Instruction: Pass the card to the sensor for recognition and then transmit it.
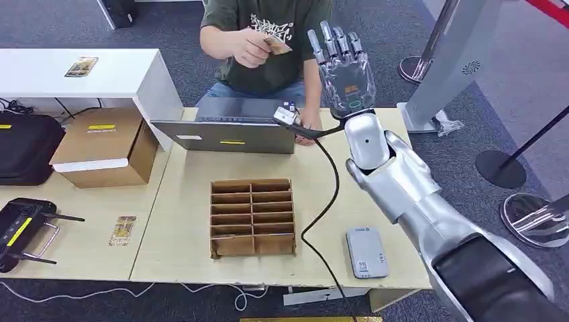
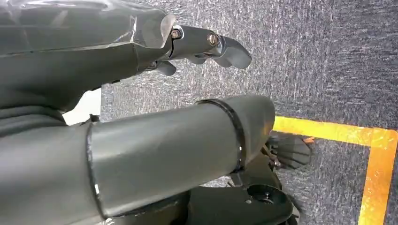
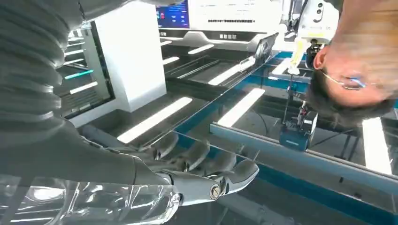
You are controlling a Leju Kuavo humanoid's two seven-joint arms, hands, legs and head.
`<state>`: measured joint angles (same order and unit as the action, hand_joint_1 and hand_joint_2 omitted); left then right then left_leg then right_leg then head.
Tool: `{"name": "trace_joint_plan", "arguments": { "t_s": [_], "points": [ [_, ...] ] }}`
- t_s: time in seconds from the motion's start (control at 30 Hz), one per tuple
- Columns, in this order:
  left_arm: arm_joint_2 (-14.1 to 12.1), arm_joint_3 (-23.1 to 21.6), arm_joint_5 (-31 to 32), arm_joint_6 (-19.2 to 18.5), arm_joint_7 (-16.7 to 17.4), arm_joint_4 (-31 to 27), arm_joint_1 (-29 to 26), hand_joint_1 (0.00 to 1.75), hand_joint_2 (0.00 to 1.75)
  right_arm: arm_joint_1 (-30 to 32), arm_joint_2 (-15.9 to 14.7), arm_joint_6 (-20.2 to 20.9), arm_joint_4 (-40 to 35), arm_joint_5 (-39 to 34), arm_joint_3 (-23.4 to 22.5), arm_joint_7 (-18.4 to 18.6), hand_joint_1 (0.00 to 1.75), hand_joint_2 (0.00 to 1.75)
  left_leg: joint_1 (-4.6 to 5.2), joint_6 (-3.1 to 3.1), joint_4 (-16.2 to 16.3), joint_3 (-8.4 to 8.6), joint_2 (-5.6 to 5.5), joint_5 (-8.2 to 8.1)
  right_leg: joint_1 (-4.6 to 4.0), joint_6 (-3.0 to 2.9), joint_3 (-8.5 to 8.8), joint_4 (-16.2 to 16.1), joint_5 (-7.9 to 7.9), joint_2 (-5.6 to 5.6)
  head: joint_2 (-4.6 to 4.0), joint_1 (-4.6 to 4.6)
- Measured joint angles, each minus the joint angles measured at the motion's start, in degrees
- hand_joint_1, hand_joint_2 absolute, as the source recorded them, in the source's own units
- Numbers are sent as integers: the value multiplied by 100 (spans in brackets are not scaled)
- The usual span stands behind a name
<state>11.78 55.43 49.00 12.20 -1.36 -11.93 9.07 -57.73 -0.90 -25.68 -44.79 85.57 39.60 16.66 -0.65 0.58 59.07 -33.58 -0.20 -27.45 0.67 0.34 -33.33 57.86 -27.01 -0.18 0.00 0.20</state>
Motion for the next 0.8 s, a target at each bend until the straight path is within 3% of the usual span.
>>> {"name": "trace_joint_plan", "arguments": {
  "t_s": [0.17,0.37,0.57,0.67,0.8],
  "points": [
    [2,0,-164,50,-74,0,-16,0,0,584,0,-397,-706,0,-464,-98,0,175,0,0,0,-1,-3,-1,0,1,1,-1,-2,-4,0,2],
    [4,0,-275,94,-118,0,-64,0,0,1490,0,-549,-1800,0,-1139,-269,0,175,0,0,0,-1,-2,-3,0,1,-2,-5,-2,-3,0,2],
    [7,0,-398,138,-188,0,-126,0,0,3260,-236,-826,-3695,0,-1808,-127,0,175,1,-3,0,-6,-24,-8,0,4,2,-7,-13,-25,0,4],
    [6,0,-437,137,-190,0,-157,0,0,4089,-291,-946,-4495,0,-2150,-445,0,175,1,6,0,-6,-16,-17,0,4,0,-7,-18,-20,0,2],
    [4,0,-442,135,-190,0,-159,0,0,4183,-291,-960,-4567,0,-2184,-501,0,175,1,5,0,-6,-17,-18,0,4,0,-7,-19,-20,0,2]
  ]
}}
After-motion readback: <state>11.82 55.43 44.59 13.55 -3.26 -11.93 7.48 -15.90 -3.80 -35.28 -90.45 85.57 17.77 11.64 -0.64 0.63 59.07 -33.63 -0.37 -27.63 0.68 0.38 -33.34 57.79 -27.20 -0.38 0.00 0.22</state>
